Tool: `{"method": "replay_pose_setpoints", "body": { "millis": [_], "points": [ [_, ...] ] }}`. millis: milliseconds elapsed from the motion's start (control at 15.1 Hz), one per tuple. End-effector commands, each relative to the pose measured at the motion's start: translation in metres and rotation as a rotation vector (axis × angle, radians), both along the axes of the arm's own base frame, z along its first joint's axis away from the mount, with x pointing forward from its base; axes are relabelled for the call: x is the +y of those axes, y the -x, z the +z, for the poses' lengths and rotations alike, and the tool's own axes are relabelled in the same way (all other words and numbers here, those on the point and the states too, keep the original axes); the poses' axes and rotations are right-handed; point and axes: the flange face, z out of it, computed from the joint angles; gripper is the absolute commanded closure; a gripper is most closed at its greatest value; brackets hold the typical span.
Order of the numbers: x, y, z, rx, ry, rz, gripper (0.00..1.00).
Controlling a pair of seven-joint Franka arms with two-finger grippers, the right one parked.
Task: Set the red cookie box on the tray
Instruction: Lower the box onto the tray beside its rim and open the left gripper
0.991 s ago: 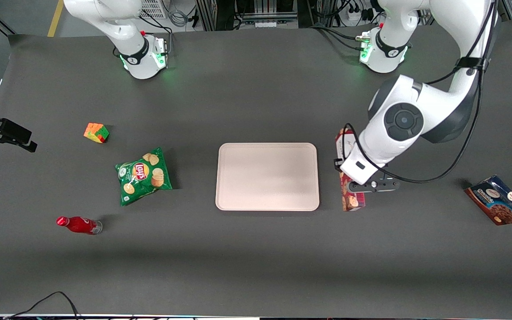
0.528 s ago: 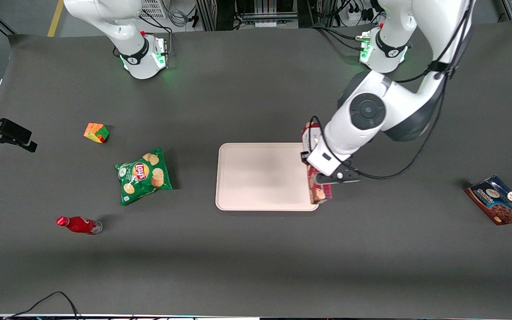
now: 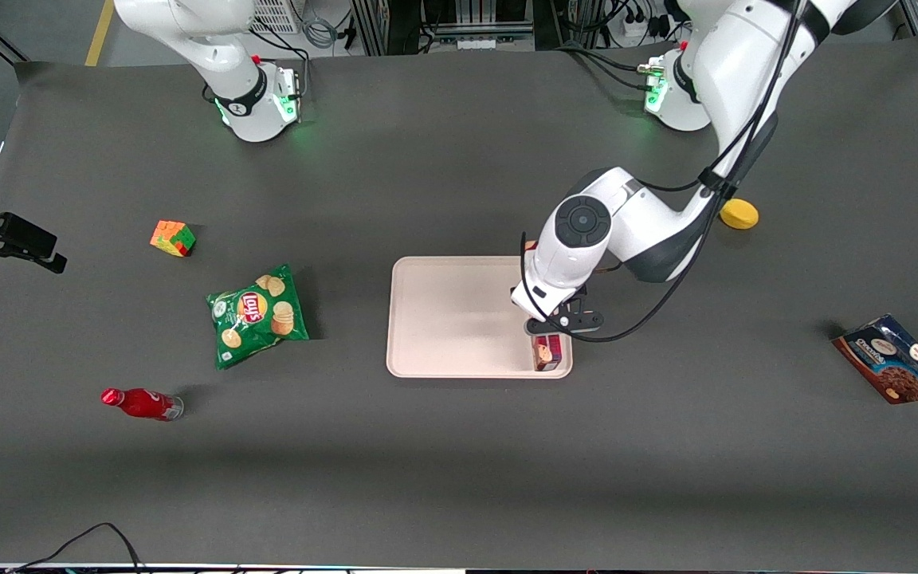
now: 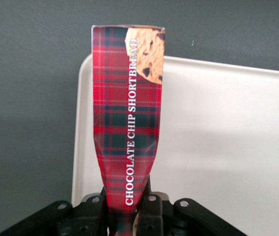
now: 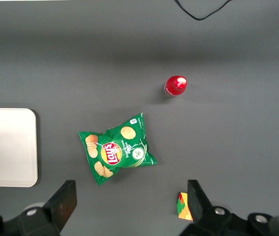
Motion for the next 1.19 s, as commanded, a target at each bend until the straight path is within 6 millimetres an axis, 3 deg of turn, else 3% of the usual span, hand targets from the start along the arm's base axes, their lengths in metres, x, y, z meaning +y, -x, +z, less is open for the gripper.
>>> {"method": "replay_pose_setpoints", "body": {
  "millis": [0, 594, 726, 925, 1057, 1123],
  "points": [
    [-0.003, 0.007, -0.017, -0.037, -0.011, 0.016, 1.0],
    [0.002, 0.005, -0.038, -0.062, -0.043, 0.006, 0.97],
    [0.002, 0.005, -0.038, -0.062, -0.043, 0.006, 0.81],
    [0.002, 0.005, -0.038, -0.063, -0.042, 0.004, 0.44],
    [0.003, 0.004, -0.038, -0.062, -0.044, 0.006, 0.11],
    [0.004, 0.003, -0.038, -0.062, -0.045, 0.005, 0.0]
  ]
}}
